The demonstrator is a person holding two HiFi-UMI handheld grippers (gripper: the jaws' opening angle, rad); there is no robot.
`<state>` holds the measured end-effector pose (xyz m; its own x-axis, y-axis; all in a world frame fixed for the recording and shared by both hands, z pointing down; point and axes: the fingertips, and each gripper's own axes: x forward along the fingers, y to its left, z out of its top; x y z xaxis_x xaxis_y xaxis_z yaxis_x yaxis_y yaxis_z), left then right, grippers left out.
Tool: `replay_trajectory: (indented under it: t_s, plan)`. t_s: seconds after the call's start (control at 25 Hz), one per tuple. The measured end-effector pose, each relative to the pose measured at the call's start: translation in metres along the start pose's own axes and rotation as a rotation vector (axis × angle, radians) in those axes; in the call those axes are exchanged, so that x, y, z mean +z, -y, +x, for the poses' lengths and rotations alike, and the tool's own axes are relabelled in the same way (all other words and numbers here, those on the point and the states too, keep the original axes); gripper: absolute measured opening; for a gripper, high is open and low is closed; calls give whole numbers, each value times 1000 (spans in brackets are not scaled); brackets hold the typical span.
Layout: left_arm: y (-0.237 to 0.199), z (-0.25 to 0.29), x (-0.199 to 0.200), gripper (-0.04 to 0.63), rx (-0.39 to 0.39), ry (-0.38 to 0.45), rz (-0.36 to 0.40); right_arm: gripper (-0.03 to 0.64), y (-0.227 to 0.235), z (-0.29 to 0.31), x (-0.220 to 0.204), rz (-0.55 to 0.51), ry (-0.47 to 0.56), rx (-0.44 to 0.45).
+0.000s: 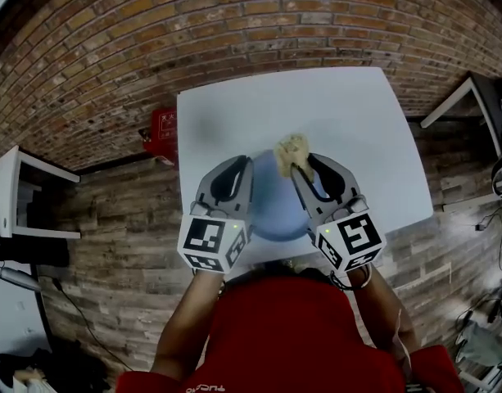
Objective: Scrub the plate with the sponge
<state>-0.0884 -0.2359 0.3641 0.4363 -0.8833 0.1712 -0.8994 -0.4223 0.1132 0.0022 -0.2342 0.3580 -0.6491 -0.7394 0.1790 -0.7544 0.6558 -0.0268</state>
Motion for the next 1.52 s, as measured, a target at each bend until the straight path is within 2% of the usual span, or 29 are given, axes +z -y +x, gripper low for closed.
replay_trajectory:
  t_s: [0.2,0.48,0.8,1.52]
  plan:
    - [13,-8,27,25,-17,93,17,120,-12,-7,28,-18,121,48]
    - [21,-19,42,18,-14,162,22,120,-18,-19,47,-28,211,68]
    - [21,-22,47,15,-12,174,19,120,-18,-22,54,-16,238,61]
    - [18,-18,46,14,-17,176,5,118,-18,-20,47,-7,217,54]
